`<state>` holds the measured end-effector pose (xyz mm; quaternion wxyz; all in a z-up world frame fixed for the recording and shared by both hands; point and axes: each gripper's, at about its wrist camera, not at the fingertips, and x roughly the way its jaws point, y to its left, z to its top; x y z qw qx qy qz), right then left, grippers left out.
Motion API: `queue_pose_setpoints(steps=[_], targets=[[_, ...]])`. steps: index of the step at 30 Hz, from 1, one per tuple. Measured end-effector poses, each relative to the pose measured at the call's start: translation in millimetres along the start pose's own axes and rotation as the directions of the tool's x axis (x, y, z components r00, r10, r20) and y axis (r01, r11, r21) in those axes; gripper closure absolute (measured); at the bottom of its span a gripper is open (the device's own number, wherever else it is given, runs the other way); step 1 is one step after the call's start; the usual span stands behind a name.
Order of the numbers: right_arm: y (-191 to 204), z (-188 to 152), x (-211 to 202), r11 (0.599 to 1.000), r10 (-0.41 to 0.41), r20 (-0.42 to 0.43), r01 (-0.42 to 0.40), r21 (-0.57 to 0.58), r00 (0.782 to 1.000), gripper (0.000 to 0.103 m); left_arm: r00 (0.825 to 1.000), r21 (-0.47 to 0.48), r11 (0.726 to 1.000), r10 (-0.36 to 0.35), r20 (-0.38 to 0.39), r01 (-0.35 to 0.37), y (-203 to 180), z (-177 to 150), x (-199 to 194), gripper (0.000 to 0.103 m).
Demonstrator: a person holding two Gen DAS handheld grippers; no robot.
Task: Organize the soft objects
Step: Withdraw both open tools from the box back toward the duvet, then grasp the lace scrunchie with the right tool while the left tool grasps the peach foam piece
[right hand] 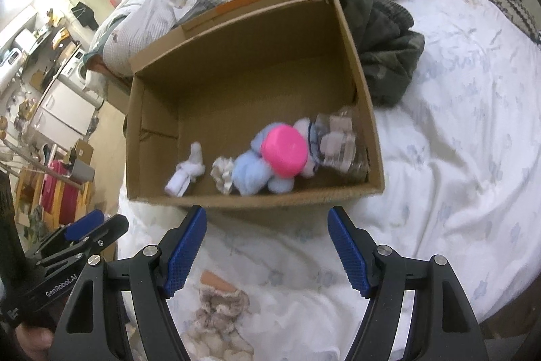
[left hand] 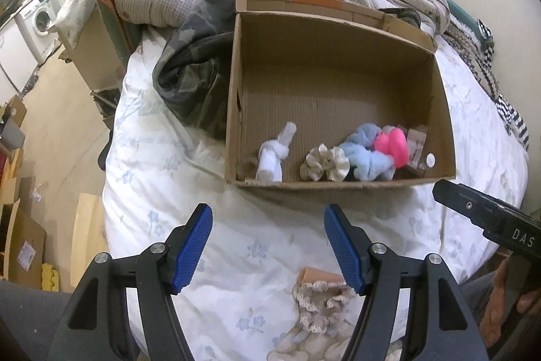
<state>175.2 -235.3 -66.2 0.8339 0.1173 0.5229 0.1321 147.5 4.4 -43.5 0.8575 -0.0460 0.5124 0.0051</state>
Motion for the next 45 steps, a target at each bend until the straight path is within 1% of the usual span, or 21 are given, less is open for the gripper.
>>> queue_pose_setpoints(steps=[10, 12, 14, 18, 23, 24, 27, 29, 31, 33, 34, 35, 37, 39, 40, 41, 42, 43, 45], targets=[[7.6, -30.1, 4.7, 0.999, 0.032, -0.063, -0.03, 0.021, 0.998, 0.025, 1.0, -0.01, 1.0, 0.02, -0.018, -0.02, 4.9, -22.1, -6.6, 0.037], [8.7, -36.1, 5.8, 0.999, 0.036, -0.078, -0.034, 0.025, 0.996, 0.025, 0.999, -0.014, 0.999, 0.039, -0.023, -0.04, 7.7, -26.0, -6.7, 0.037], [7.4, -41.5, 7.8, 0.999, 0.042, -0.096, -0.039, 0.036, 0.995, 0.025, 0.997, -0.006, 0.997, 0.076, -0.031, -0.076, 9.7, -29.5, -5.3, 0.037], [1.2, -49.5, 16.2, 0.996, 0.055, -0.147, -0.045, 0.076, 0.988, 0.025, 0.994, -0.001, 0.997, 0.078, -0.075, -0.078, 12.1, -33.6, 3.9, 0.037], [-2.6, -53.1, 27.8, 0.993, 0.07, -0.193, -0.049, 0.111, 0.979, 0.025, 0.99, -0.034, 0.997, 0.071, -0.118, -0.075, 17.6, -34.9, 12.8, 0.037], [-2.6, -53.7, 32.0, 0.991, 0.081, -0.212, -0.056, 0.119, 0.974, 0.025, 0.99, -0.043, 0.996, 0.07, -0.123, -0.076, 19.0, -34.9, 13.2, 0.037], [0.5, -59.9, 50.5, 0.986, 0.129, -0.297, -0.091, 0.139, 0.946, 0.025, 0.988, -0.072, 0.994, 0.072, -0.134, -0.082, 25.1, -33.2, 15.5, 0.037], [8.0, -64.3, 63.2, 0.985, 0.151, -0.347, -0.111, 0.131, 0.926, 0.025, 0.987, -0.09, 0.992, 0.073, -0.14, -0.086, 28.2, -33.0, 15.9, 0.037], [17.1, -69.0, 76.6, 0.984, 0.168, -0.394, -0.13, 0.121, 0.904, 0.025, 0.987, -0.105, 0.991, 0.073, -0.146, -0.089, 31.0, -32.3, 17.8, 0.037], [26.4, -76.3, 92.8, 0.981, 0.189, -0.448, -0.147, 0.125, 0.874, 0.025, 0.986, -0.123, 0.989, 0.065, -0.155, -0.084, 33.1, -31.9, 19.6, 0.037], [31.5, -79.1, 99.1, 0.982, 0.188, -0.467, -0.149, 0.119, 0.864, 0.025, 0.986, -0.131, 0.988, 0.059, -0.158, -0.08, 33.9, -31.4, 20.4, 0.037], [37.1, -82.5, 105.6, 0.984, 0.175, -0.484, -0.142, 0.103, 0.857, 0.025, 0.986, -0.14, 0.987, 0.055, -0.16, -0.078, 34.8, -30.9, 21.0, 0.037], [49.4, -89.5, 114.9, 0.99, 0.143, -0.503, -0.131, 0.058, 0.853, 0.025, 0.985, -0.143, 0.986, 0.056, -0.162, -0.08, 35.6, -30.2, 22.2, 0.037], [58.9, -92.4, 120.1, 0.993, 0.11, -0.505, -0.117, 0.017, 0.856, 0.025, 0.985, -0.143, 0.986, 0.059, -0.164, -0.083, 36.0, -29.3, 23.6, 0.037], [63.2, -94.0, 120.8, 0.994, 0.091, -0.496, -0.108, -0.005, 0.863, 0.026, 0.984, -0.145, 0.986, 0.058, -0.166, -0.082, 36.2, -29.1, 23.8, 0.037], [67.3, -95.5, 120.2, 0.994, 0.072, -0.488, -0.1, -0.033, 0.87, 0.036, 0.984, -0.147, 0.986, 0.056, -0.168, -0.081, 36.6, -28.9, 24.7, 0.037], [71.2, -97.2, 119.3, 0.994, 0.047, -0.487, -0.091, -0.067, 0.872, 0.056, 0.984, -0.15, 0.985, 0.054, -0.17, -0.08, 36.9, -28.9, 25.4, 0.037], [72.4, -97.8, 119.3, 0.992, 0.037, -0.487, -0.09, -0.084, 0.872, 0.065, 0.984, -0.153, 0.985, 0.052, -0.172, -0.079, 37.3, -29.1, 26.2, 0.037], [74.8, -98.2, 116.5, 0.989, 0.057, -0.492, -0.116, -0.089, 0.869, 0.085, 0.983, -0.157, 0.985, 0.049, -0.177, -0.078, 37.3, -29.2, 28.0, 0.037]])
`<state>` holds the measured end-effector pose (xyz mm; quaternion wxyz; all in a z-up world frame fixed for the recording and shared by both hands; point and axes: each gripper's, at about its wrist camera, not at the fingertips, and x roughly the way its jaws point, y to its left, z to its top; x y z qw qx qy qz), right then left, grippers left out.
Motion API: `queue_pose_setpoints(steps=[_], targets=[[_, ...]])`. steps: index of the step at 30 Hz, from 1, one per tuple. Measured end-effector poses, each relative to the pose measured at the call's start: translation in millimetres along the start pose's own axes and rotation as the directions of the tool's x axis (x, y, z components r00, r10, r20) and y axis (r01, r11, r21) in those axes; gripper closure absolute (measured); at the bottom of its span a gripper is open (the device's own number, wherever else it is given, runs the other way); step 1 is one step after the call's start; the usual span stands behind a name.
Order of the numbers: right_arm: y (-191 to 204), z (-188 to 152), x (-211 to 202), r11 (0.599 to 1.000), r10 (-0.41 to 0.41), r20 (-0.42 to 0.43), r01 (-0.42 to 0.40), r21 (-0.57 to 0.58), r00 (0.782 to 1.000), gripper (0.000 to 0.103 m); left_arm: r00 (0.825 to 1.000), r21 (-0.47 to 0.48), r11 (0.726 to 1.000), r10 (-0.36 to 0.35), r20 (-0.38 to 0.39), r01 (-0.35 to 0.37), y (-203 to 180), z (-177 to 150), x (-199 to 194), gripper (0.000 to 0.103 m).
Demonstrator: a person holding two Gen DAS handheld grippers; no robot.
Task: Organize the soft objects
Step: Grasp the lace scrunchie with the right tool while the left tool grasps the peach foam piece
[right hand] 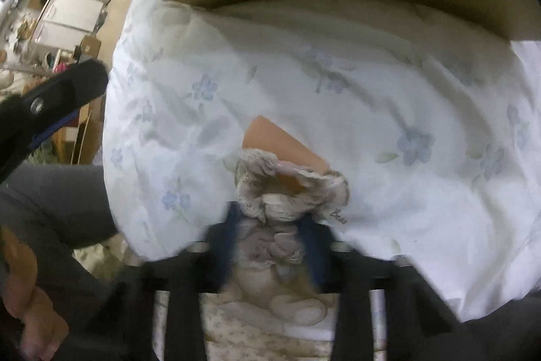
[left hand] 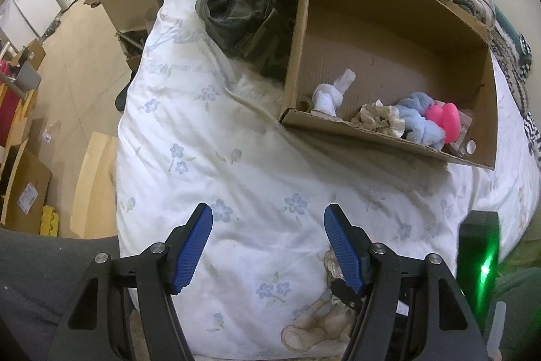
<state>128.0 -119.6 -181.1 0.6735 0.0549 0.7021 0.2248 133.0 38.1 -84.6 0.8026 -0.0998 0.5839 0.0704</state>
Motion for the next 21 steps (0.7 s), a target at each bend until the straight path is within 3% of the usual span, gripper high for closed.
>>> queue_pose_setpoints(steps=[2, 9, 13, 16, 21], targets=[[1.2, -4.7, -10.1, 1.0, 0.011, 0.018, -0.011, -0.02, 1.0, 0.091, 1.0, 0.001, 1.0, -0.006, -0.005, 0.006, -1.2, 0.0, 1.5, 0.037], [-11.7, -16.1, -63.0, 0.996, 0.088, 0.154, -0.089, -0.001, 0.984, 0.091, 0.999, 0.016, 1.0, -0.012, -0.034, 0.013, -7.5, -2.7, 12.9, 0.037], [-34.8, -14.5, -88.4, 0.997, 0.026, 0.26, -0.046, 0.07, 0.965, 0.091, 0.996, 0.044, 0.997, -0.058, -0.075, 0.061, -20.3, -8.7, 24.8, 0.037], [-49.2, -13.0, -92.2, 0.991, -0.001, 0.281, -0.037, 0.129, 0.96, 0.091, 0.982, 0.102, 0.985, -0.121, -0.145, 0.137, -42.2, -16.1, 39.8, 0.037], [-65.1, -11.0, -93.6, 0.983, -0.018, 0.28, -0.034, 0.182, 0.96, 0.091, 0.983, 0.273, 0.955, -0.069, -0.169, 0.114, -82.2, -28.0, 59.6, 0.037]])
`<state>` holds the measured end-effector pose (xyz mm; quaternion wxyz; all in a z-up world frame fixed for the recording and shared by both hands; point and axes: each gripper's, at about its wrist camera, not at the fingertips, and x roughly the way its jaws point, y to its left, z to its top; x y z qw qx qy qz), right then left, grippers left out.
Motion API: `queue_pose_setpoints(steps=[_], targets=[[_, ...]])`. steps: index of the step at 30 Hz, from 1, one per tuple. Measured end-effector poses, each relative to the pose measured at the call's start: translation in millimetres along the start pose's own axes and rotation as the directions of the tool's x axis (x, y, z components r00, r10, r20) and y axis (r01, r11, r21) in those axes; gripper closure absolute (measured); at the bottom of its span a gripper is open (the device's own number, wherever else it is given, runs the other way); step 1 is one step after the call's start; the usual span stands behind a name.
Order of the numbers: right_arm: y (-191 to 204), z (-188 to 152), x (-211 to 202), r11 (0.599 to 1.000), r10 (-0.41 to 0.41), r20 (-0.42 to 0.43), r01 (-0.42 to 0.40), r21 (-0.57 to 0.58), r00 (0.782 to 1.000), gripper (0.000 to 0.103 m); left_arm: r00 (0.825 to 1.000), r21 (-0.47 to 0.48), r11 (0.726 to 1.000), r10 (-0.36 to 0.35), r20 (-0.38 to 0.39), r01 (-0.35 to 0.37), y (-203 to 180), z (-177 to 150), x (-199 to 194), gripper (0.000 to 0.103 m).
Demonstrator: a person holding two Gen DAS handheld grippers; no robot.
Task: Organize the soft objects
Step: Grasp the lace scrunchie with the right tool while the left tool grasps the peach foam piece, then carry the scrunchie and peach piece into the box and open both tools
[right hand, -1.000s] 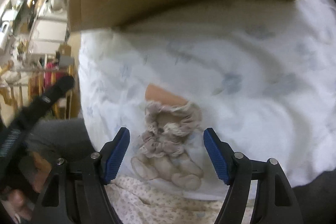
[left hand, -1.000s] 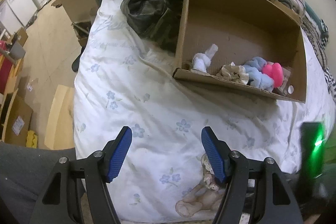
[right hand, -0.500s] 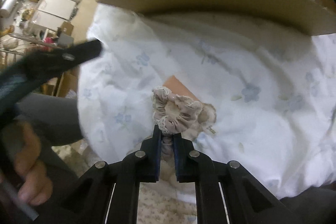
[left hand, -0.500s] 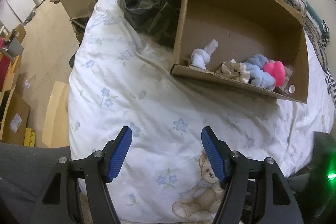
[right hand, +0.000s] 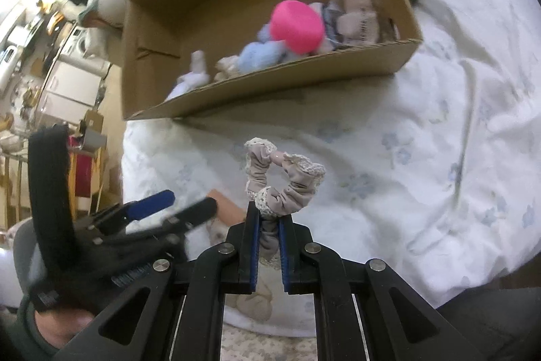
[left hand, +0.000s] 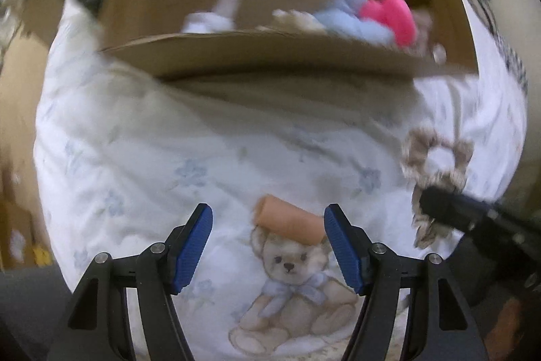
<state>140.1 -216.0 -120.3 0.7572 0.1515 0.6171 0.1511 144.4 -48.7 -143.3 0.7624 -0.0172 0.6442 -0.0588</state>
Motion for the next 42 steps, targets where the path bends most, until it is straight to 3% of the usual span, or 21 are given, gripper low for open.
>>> queue_pose_setpoints(steps=[4, 6, 10, 13, 14, 15, 24, 31, 42], targets=[[-7.1, 4.3, 1.6, 1.0, 0.008, -0.001, -0.008, 0.019, 1.0, 0.091, 0.999, 0.061, 0.998, 0.009, -0.04, -0.007, -12.1, -1.0, 17.0, 0.04], [-5.2, 4.9, 1.3, 1.0, 0.013, -0.001, -0.013, 0.017, 1.0, 0.091, 0.998, 0.08, 0.997, 0.017, -0.058, -0.013, -14.1, -2.2, 23.8, 0.049], [-15.1, 2.0, -6.8, 1.0, 0.022, -0.004, -0.022, 0.01, 1.0, 0.091, 0.999, 0.093, 0.996, 0.011, -0.047, -0.006, -16.4, -2.4, 26.3, 0.057], [-14.4, 3.0, -4.9, 1.0, 0.025, -0.008, -0.025, 0.001, 1.0, 0.091, 0.999, 0.097, 0.995, 0.001, -0.04, 0.003, -17.6, -3.7, 24.0, 0.072], [-12.4, 2.6, -3.9, 1.0, 0.024, -0.009, -0.025, -0.001, 1.0, 0.091, 0.999, 0.095, 0.995, -0.007, -0.04, 0.011, -18.0, -3.7, 23.1, 0.08], [-11.3, 2.4, -3.4, 1.0, 0.024, -0.01, -0.024, -0.003, 1.0, 0.091, 0.999, 0.091, 0.995, -0.025, -0.048, 0.029, -17.9, -3.8, 23.3, 0.095], [-7.6, 2.8, -2.0, 1.0, 0.021, -0.01, -0.021, -0.005, 1.0, 0.091, 0.998, 0.048, 0.997, -0.067, -0.02, 0.068, -7.7, -1.5, 9.2, 0.097], [-4.5, 1.5, -0.9, 1.0, 0.011, -0.011, -0.011, -0.008, 1.0, 0.091, 0.996, -0.009, 0.999, -0.034, 0.077, 0.034, 11.5, 2.2, -24.5, 0.097], [2.2, -0.1, -0.9, 1.0, 0.0, 0.001, 0.0, -0.028, 1.0, 0.091, 0.988, -0.088, 0.996, 0.013, 0.153, 0.0, 43.6, -5.8, -57.2, 0.097]])
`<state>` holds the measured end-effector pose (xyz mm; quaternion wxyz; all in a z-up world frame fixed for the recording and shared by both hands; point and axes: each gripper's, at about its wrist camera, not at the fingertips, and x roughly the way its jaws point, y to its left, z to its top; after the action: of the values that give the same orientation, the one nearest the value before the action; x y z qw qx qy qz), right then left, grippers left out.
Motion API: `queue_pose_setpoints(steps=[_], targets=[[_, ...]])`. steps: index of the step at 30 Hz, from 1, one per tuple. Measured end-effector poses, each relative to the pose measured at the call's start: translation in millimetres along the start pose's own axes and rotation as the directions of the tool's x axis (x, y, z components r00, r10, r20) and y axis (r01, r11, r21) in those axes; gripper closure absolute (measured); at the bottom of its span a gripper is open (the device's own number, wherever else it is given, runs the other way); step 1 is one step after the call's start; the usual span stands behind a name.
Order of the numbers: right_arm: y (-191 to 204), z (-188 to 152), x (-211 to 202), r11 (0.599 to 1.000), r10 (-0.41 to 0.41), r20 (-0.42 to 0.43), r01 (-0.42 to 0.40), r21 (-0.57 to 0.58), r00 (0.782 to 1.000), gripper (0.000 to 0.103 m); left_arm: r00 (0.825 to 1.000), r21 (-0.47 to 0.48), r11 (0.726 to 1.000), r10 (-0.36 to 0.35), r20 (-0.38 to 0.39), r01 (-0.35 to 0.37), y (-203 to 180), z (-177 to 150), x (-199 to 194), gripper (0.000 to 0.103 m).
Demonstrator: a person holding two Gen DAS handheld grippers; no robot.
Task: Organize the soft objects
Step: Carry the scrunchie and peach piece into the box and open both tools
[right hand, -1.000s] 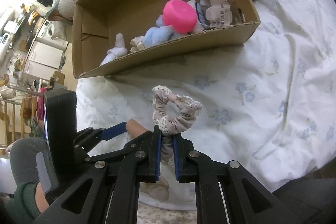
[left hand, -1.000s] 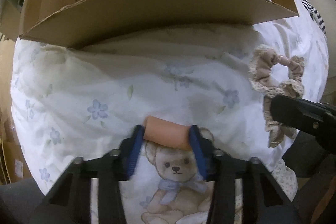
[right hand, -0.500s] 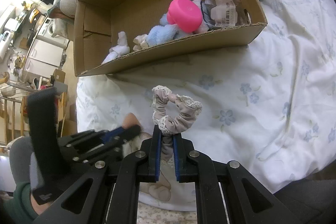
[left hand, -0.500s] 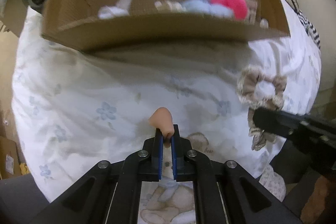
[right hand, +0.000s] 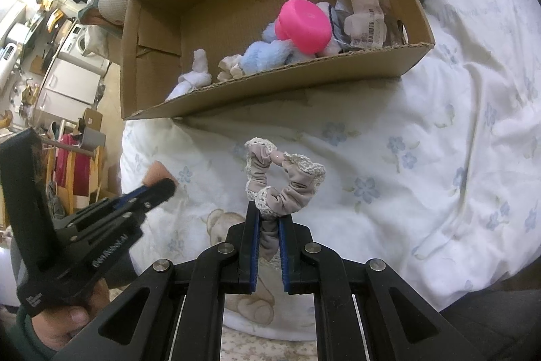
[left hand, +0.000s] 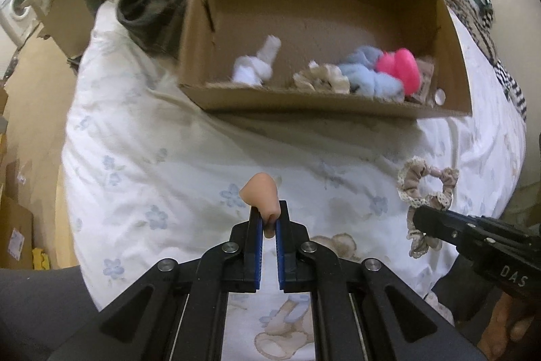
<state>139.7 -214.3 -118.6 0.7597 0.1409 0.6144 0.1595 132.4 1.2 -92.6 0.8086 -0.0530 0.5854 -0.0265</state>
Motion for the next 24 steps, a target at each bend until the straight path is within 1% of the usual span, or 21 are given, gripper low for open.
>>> queue_pose_setpoints(steps=[3, 7, 10, 16, 20, 24], targets=[[3.7, -0.9, -2.2, 1.0, 0.002, 0.009, -0.001, -0.01, 1.0, 0.091, 1.0, -0.01, 1.0, 0.012, 0.022, -0.012, 0.9, -0.7, -3.9, 0.097], [5.4, -1.1, -5.8, 1.0, 0.002, 0.021, -0.002, -0.025, 1.0, 0.091, 0.999, -0.015, 1.0, 0.028, 0.029, -0.027, -4.3, -5.5, 1.7, 0.097], [5.2, -2.2, -8.9, 1.0, 0.007, 0.029, -0.007, -0.027, 1.0, 0.091, 0.998, -0.021, 0.999, 0.035, 0.045, -0.034, -1.4, -6.2, -3.9, 0.097], [7.5, -1.6, -23.0, 0.999, 0.027, 0.062, -0.025, -0.041, 0.998, 0.091, 0.993, -0.014, 0.998, 0.062, 0.102, -0.061, -4.3, -6.9, -19.7, 0.097], [11.3, 3.0, -39.2, 0.997, 0.051, 0.096, -0.046, -0.054, 0.994, 0.091, 0.99, -0.011, 0.999, 0.048, 0.132, -0.047, -8.6, -4.8, -33.4, 0.097], [14.7, 14.1, -56.9, 0.996, 0.076, 0.132, -0.069, -0.061, 0.988, 0.091, 0.979, -0.005, 1.0, 0.029, 0.2, -0.029, -12.8, 8.8, -58.6, 0.097]])
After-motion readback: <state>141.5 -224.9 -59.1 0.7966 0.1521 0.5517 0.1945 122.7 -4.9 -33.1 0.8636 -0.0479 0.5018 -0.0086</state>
